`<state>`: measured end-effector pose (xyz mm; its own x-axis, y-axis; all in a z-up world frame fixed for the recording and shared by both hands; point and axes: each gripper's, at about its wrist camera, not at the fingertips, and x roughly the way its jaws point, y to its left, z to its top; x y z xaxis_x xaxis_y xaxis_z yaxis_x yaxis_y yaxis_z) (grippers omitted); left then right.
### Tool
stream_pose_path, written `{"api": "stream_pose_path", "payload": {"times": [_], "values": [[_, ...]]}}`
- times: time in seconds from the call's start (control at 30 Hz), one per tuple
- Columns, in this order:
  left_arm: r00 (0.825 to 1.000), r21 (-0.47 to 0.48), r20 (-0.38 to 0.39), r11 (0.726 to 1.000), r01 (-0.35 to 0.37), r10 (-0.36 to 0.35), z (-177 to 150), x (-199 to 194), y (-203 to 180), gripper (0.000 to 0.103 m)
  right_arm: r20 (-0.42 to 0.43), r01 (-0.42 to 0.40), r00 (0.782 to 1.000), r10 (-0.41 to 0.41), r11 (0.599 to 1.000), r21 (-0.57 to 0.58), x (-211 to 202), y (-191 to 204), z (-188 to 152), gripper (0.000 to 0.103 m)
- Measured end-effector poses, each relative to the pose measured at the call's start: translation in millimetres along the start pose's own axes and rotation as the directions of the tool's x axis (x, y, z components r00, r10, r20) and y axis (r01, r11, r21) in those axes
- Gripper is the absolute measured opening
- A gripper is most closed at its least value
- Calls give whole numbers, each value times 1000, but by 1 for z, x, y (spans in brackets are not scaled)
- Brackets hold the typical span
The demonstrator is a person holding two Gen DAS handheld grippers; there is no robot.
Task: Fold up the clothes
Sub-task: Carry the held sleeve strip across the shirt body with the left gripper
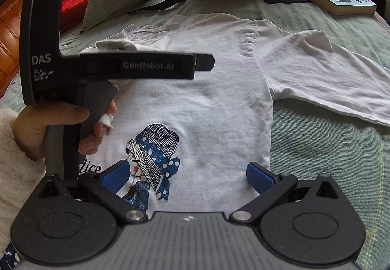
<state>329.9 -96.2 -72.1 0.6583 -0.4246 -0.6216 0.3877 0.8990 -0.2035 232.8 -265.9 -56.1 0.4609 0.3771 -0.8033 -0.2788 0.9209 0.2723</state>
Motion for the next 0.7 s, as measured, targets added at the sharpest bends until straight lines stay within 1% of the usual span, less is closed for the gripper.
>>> {"api": "stream_pose_path", "payload": {"times": [0.2, 0.33, 0.43, 0.53, 0.7], "values": [[996, 16, -39, 997, 81, -81, -9, -21, 1, 102, 10, 11, 1000, -11, 1000, 8, -4, -3, 0, 103], [981, 8, -103, 986, 165, -163, -21, -48, 7, 102, 28, 24, 999, -24, 1000, 13, -10, -8, 2, 103], [984, 38, -126, 990, 135, -129, -34, -73, 19, 102, 41, 34, 999, -34, 999, 16, -13, -11, 5, 103], [993, 77, -105, 995, 65, -56, -43, -101, 37, 102, 49, 46, 998, -47, 999, 11, -14, -10, 13, 103], [998, 43, -54, 999, -33, 36, -51, -135, 88, 102, 96, 63, 994, -58, 996, -57, -16, 12, 38, 103]]}}
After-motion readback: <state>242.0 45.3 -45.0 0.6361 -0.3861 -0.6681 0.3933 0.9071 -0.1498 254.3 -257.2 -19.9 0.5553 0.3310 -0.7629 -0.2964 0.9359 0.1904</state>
